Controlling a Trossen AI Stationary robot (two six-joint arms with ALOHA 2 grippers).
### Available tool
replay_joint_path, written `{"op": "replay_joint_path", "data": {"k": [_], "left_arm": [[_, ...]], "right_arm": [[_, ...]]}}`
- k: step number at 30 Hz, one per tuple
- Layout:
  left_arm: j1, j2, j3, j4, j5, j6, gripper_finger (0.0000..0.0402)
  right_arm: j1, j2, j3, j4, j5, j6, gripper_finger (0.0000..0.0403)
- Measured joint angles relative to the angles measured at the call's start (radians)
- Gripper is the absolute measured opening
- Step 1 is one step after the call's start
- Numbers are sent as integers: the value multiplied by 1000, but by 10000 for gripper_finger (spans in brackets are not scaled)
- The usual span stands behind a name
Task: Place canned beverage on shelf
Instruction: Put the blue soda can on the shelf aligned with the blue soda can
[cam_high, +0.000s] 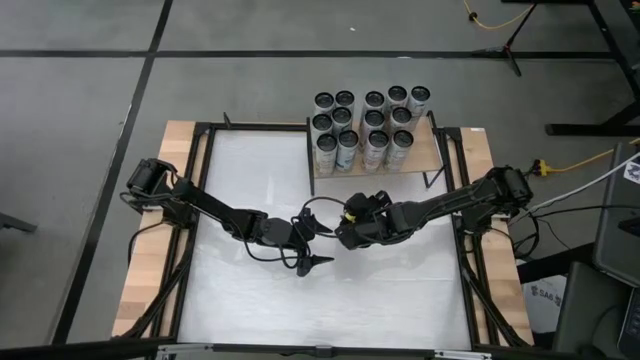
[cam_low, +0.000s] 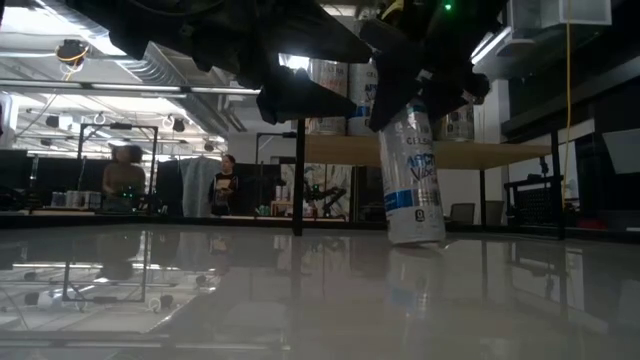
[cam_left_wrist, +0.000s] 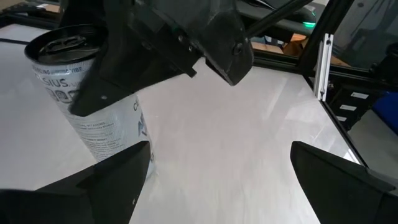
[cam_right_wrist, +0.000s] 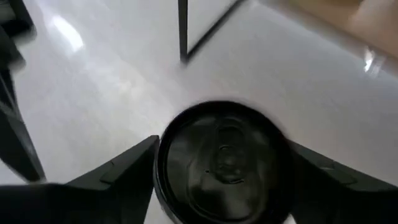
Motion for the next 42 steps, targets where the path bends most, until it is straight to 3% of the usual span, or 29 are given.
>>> {"op": "replay_joint_path", "data": {"k": [6, 11, 32, 37, 42], "left_arm": [[0, 0, 0, -1, 0, 0, 382], [0, 0, 0, -5, 0, -1, 382], [-6, 0, 0, -48, 0, -27, 382], [-6, 0, 0, -48, 0, -27, 382], [-6, 0, 0, -48, 0, -27, 382]], "right_arm": [[0, 4, -6, -8, -54, 1, 341], [0, 4, -4, -3, -47, 8, 360], [0, -126, -2, 3, -33, -18, 363], [0, -178, -2, 3, -56, -115, 363], [0, -262, -2, 4, -135, -310, 363]]}}
